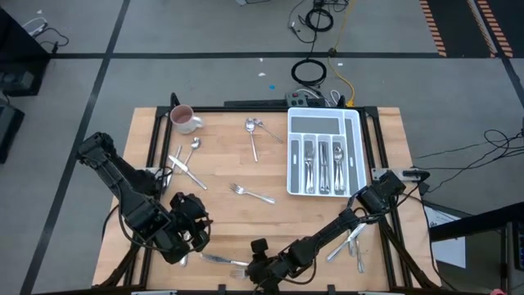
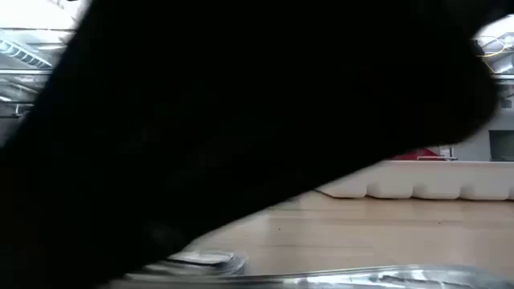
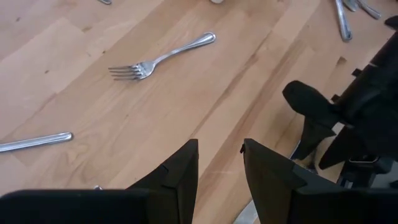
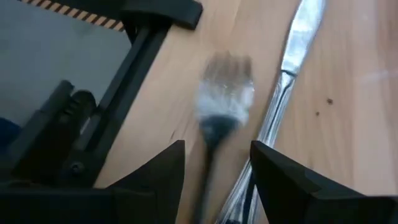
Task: Sort silverware
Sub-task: Put the silver fork into the silverware tray
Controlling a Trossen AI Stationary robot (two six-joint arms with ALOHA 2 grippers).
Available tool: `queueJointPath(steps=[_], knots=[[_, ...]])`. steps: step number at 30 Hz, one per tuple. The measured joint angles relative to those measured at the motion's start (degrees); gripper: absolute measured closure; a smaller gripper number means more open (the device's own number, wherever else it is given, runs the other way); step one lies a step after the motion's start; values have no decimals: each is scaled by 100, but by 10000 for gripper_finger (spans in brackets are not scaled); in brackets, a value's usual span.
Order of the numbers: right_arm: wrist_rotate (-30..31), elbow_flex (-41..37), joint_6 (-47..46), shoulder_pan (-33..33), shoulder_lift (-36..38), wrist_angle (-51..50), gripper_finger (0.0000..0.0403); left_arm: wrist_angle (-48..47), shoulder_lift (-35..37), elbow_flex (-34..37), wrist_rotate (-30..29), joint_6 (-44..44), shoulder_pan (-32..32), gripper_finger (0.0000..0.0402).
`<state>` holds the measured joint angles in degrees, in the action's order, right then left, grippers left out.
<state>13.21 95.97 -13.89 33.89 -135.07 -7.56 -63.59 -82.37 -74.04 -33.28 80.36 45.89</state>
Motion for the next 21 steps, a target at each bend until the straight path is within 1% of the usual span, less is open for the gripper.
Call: queueJointPath(steps=[3, 5, 8, 10, 12, 13, 14, 17, 21], knots=[[58, 10, -73, -4, -37, -89, 234, 0, 0, 0, -2, 2, 0, 269], [188, 15, -233, -19, -37, -243, 249, 0, 0, 0, -2, 21, 0, 269], [303, 19, -417, -74, -29, -553, 293, 1, 0, 0, -1, 24, 0, 269], [322, 17, -518, -123, -26, -755, 331, 0, 0, 0, -2, 24, 0, 269], [473, 17, -530, -163, -35, -885, 371, 0, 0, 0, -2, 24, 0, 269], [444, 15, -544, -192, -39, -924, 386, 0, 0, 0, -2, 24, 0, 269], [429, 15, -538, -197, -37, -992, 393, -2, 0, 0, -2, 28, 0, 269], [434, 15, -634, -200, -44, -1030, 391, -1, 0, 1, -23, 31, 0, 269], [402, 15, -808, -203, -33, -1101, 399, 0, 0, 0, -55, 39, 0, 269]])
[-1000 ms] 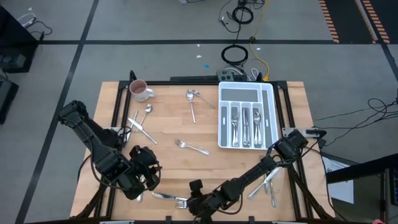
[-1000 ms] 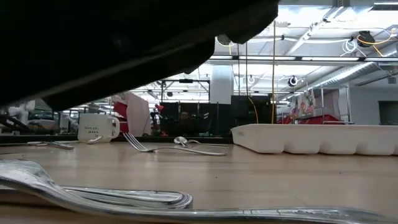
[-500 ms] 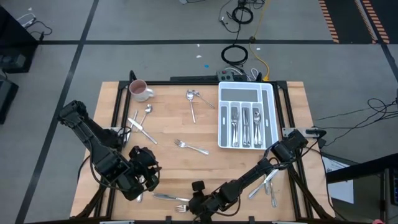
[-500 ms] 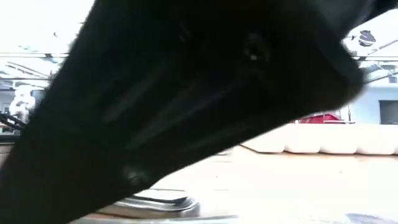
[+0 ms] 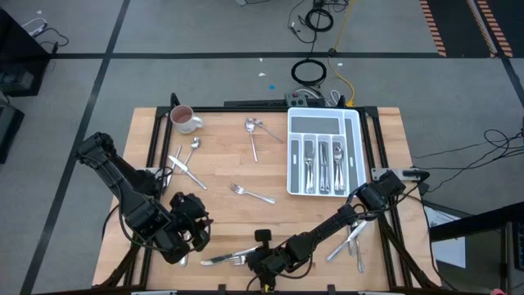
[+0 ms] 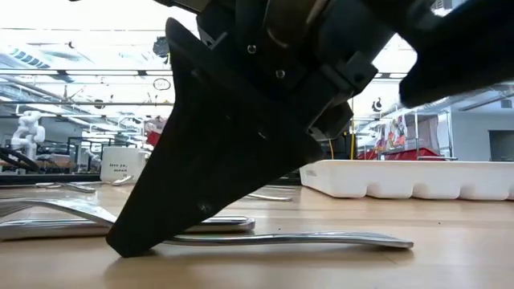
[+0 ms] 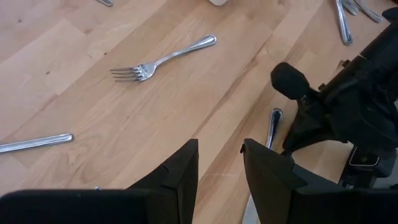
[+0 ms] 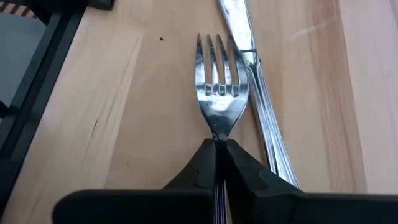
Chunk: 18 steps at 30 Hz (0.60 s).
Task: Sort silverware
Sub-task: Put the silver fork into the silverware tray
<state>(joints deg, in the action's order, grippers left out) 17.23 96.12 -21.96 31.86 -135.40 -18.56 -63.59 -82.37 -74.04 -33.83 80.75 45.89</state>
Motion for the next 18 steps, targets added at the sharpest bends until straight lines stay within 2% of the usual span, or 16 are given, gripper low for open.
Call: queueJointPath(steps=[9, 18], knots=[[-41, -13, -115, -4, 138, -605, 401, 2, 0, 0, -198, 72, 0, 269], [9, -81, -87, 7, 730, -1010, 403, 11, 0, 0, -299, 151, 0, 269]])
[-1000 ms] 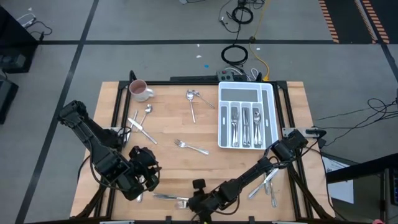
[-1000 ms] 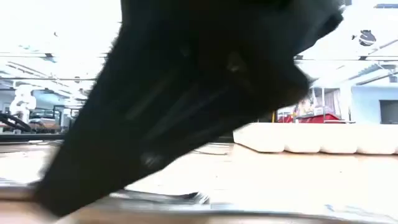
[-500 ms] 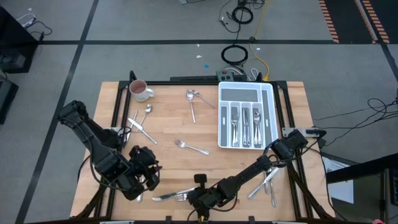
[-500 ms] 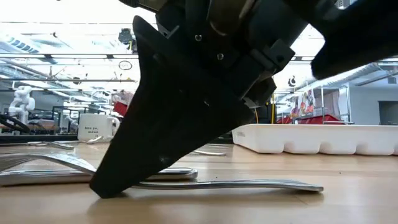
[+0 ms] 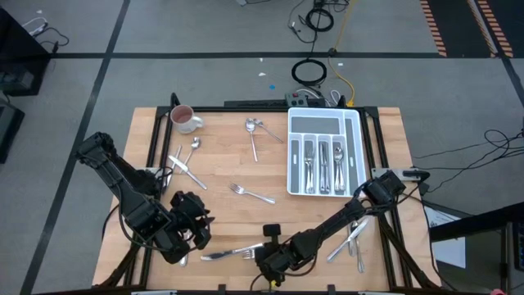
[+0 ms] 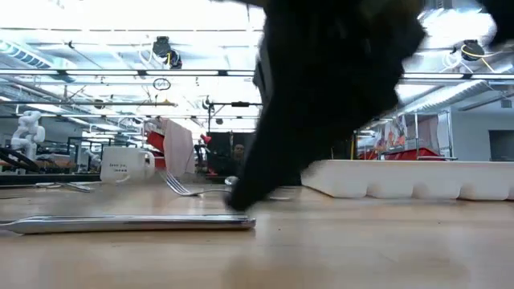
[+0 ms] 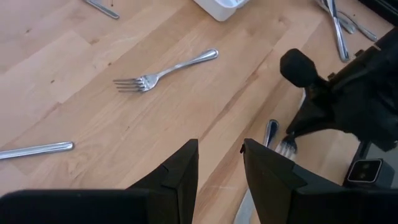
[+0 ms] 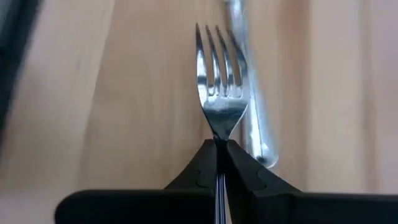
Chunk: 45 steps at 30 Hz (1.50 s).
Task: Sort silverware
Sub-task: Put the silver fork into the silverware tray
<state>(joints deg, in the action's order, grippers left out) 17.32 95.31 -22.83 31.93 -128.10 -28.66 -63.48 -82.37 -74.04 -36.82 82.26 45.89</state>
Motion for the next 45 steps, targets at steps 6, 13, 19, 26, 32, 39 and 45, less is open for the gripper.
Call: queueJointPath(steps=[6, 13, 19, 26, 32, 39, 45], knots=[[23, 19, -115, -46, 361, -163, 403, 18, 0, 0, -254, 205, -2, 269], [106, 39, -470, -140, 1192, -533, 403, 289, 0, 1, -975, 444, -7, 269], [188, 37, -438, -230, 2238, -1249, 403, 419, 0, 2, -1870, -245, -73, 269], [-106, -337, -831, -335, 3593, -1464, 403, 2092, 0, 2, -2260, -4359, -595, 269], [55, -579, -1550, -529, 4526, -1349, 403, 3479, 0, 2, -2275, -7477, -1251, 269], [75, -713, -1857, -702, 4939, -1267, 402, 5327, 0, 2, -1772, -10189, -1927, 269], [82, -719, -1607, -860, 4960, -1324, 402, 6027, 0, 2, -692, -10795, -2217, 269]])
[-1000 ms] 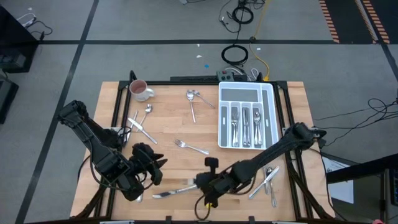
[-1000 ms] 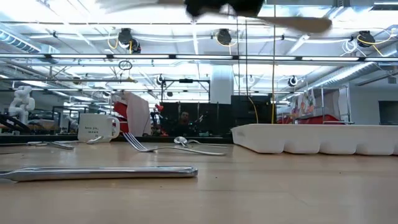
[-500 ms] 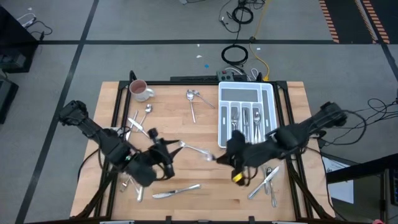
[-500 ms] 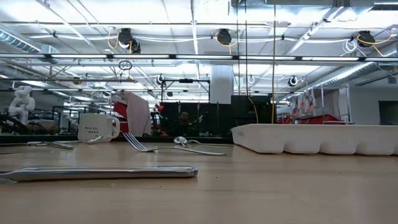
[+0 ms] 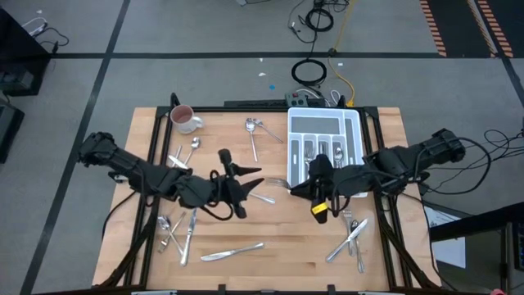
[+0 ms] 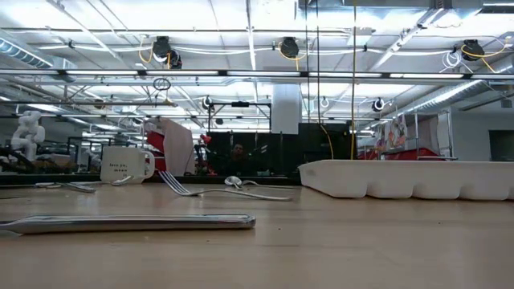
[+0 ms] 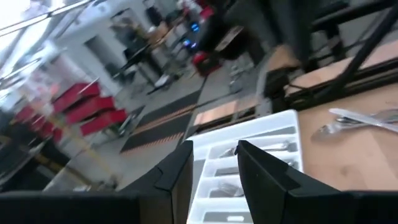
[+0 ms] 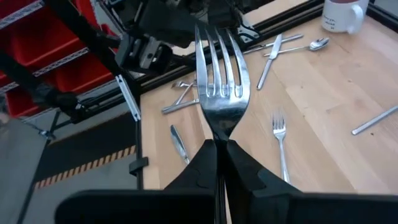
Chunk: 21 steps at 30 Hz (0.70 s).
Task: Sort silverware
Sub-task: Put the silver fork into the silverware tray
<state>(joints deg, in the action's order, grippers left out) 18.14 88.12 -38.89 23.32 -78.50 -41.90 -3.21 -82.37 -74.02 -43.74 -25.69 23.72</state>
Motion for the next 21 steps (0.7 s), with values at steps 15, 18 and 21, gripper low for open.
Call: queueJointPath(steps=[15, 18, 21], knots=[[-304, 0, 600, -566, -2, 113, 402, 309, -2, 0, 174, -763, -181, 269], [-480, 0, 713, -661, -2, 252, 402, 333, -2, 0, 271, -778, -264, 269], [-511, 0, 801, -736, -2, 313, 402, 345, -2, 0, 532, -778, -350, 269]])
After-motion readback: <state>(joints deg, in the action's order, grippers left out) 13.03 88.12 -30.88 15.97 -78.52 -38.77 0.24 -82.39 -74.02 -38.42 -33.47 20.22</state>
